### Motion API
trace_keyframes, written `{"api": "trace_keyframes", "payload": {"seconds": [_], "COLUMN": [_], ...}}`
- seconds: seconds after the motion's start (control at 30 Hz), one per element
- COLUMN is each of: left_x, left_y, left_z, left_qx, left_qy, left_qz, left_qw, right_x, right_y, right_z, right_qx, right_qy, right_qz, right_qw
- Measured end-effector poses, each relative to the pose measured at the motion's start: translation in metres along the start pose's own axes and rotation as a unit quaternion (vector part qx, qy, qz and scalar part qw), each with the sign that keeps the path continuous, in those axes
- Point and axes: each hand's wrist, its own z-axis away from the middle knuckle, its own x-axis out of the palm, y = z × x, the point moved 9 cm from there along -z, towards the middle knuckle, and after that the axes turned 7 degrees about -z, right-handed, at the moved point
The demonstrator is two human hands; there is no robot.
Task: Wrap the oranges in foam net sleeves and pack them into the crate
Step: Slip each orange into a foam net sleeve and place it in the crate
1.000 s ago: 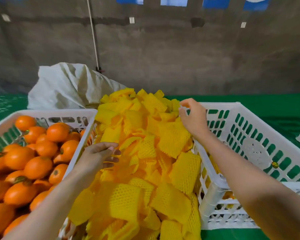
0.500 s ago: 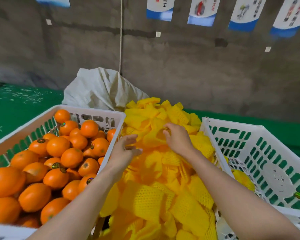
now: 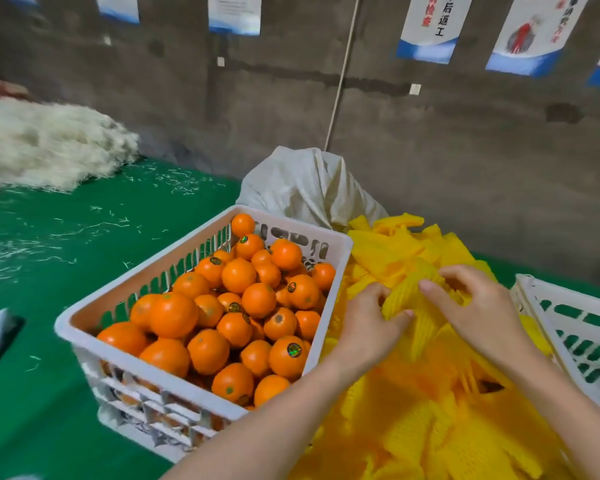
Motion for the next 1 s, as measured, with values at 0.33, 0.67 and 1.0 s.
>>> {"api": "trace_keyframes", "payload": {"seconds": [0.33, 0.67, 1.0], "left_x": [-0.080, -0.053, -0.091], "left_y": [-0.051, -0.158, -0.082], "left_z": [-0.017, 0.006, -0.022], "left_qx": [-0.082, -0.053, -0.005], "left_qy": [-0.093, -0.404, -0.176], "left_qz": [0.021, -0.420, 0.041], "left_qw": [0.992, 0.811, 0.983], "right_x": [0.048, 0.041, 0.027], "right_y": [-0.025, 0.008, 0.044], "right_z": [-0.005, 0.011, 0.043], "right_qx": [-0.013, 0.163, 0.292], "right_qy": [-0.066, -0.034, 0.054], "right_qz": [-0.068, -0.239, -0.360], "right_qw": [0.995, 0.957, 0.884]}}
